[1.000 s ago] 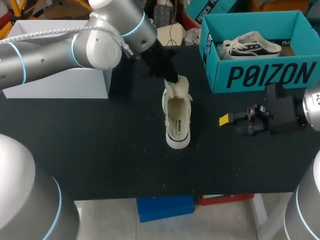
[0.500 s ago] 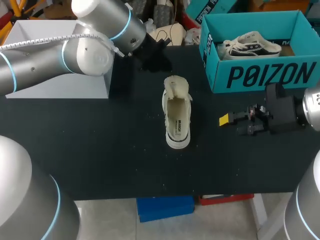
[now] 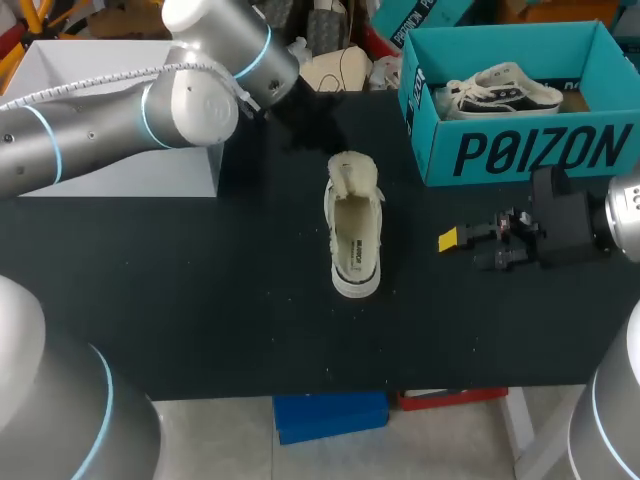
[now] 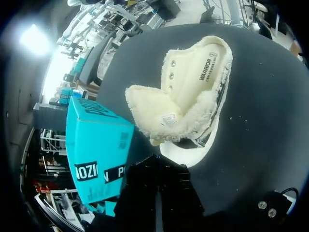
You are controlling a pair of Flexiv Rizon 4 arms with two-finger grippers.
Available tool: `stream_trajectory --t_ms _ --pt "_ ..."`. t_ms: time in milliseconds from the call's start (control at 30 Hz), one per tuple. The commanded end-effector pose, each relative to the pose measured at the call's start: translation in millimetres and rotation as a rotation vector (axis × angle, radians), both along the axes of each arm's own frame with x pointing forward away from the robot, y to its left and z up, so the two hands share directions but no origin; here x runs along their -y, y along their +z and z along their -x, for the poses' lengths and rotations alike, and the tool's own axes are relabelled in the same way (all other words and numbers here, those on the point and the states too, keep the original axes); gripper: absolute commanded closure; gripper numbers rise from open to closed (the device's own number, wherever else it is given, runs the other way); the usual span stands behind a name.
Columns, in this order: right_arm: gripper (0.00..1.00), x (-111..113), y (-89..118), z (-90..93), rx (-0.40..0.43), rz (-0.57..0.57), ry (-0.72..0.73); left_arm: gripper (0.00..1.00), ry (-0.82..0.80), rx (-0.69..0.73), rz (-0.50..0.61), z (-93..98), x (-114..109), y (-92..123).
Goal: Take the shoe out of the shoebox, open the shoe tongue, remove and reinsert the insole, then place the shoe into the shoebox
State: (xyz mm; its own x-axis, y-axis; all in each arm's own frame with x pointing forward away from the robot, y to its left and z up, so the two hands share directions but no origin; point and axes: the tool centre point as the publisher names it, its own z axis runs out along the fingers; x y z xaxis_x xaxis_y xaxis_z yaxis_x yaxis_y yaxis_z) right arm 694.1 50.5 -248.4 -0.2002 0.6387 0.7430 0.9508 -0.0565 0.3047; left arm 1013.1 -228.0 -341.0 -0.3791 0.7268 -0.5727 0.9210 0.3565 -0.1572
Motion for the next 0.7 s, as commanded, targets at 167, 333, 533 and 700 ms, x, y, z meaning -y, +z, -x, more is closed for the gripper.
stream_trajectory --t_ms 167,333,533,700 --pt "0.00 0 0 -0.5 -0.002 0.001 0.000 1.00 -0.136 -0.099 0.166 -3.6 23 -18" --pt "0.00 0 0 -0.5 -0.002 0.001 0.000 1.00 -0.190 -0.121 0.175 7.8 25 -5" --pt "0.00 0 0 -0.5 -0.002 0.001 0.000 1.00 -0.218 -0.136 0.174 27.9 20 11" --pt "0.00 0 0 -0.5 -0.002 0.001 0.000 1.00 -0.231 -0.139 0.174 47.0 15 15"
